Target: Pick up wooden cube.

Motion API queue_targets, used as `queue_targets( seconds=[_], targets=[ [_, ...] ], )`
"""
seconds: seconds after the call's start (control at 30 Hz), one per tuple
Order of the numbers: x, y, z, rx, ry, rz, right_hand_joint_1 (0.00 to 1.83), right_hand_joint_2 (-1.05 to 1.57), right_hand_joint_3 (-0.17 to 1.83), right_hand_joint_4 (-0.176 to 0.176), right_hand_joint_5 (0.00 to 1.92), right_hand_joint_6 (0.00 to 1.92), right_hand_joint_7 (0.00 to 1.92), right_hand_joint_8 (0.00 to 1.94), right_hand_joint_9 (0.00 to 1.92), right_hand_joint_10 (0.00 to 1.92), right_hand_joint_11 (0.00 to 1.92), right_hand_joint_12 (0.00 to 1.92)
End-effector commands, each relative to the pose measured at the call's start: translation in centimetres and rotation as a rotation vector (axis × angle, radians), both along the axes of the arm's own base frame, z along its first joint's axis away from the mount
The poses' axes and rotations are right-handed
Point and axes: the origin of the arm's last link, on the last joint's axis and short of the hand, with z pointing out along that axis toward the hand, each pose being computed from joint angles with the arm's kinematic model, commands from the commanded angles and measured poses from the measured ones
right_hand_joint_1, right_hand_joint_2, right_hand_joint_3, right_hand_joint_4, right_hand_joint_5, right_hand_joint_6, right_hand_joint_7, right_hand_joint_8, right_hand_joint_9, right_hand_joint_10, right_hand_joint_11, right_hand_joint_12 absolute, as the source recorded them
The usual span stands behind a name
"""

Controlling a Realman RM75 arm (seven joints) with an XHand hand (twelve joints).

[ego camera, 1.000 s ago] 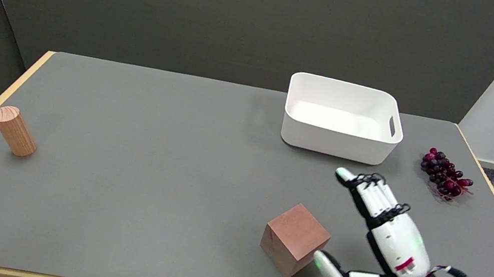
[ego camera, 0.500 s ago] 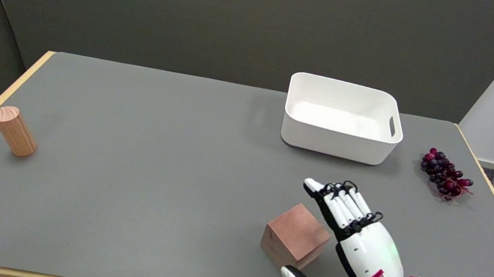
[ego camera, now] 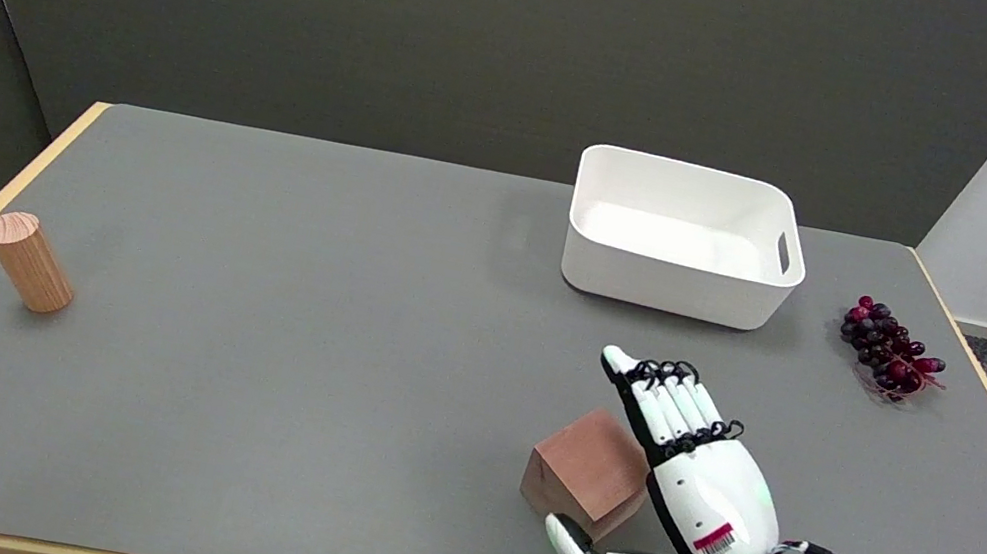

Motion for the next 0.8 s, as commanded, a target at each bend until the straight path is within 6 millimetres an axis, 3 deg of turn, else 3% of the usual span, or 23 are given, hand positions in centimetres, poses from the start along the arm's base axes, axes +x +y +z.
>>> queue_targets(
  seconds=[0.03,0.23,0.37,0.8],
  targets=[
    [0.4,0.0,-0.1,-0.216,0.026,-0.049,0.39,0.54,0.81,-0.122,0.02,0.23,0.04,0.41,0.0,0.74,0.0,0.86],
    [0.4,1.3,-0.7,-0.233,0.002,-0.053,0.41,0.6,0.7,-0.124,0.0,0.27,0.04,0.36,0.0,0.72,0.0,0.82],
    [-0.1,1.7,-1.0,-0.227,-0.02,-0.085,0.4,0.56,0.79,-0.125,0.0,0.25,0.03,0.4,0.0,0.74,0.0,0.84],
    [0.0,1.8,-2.6,-0.164,-0.043,-0.107,0.41,0.57,0.79,-0.131,0.0,0.25,0.03,0.39,0.0,0.75,0.0,0.85]
  ],
)
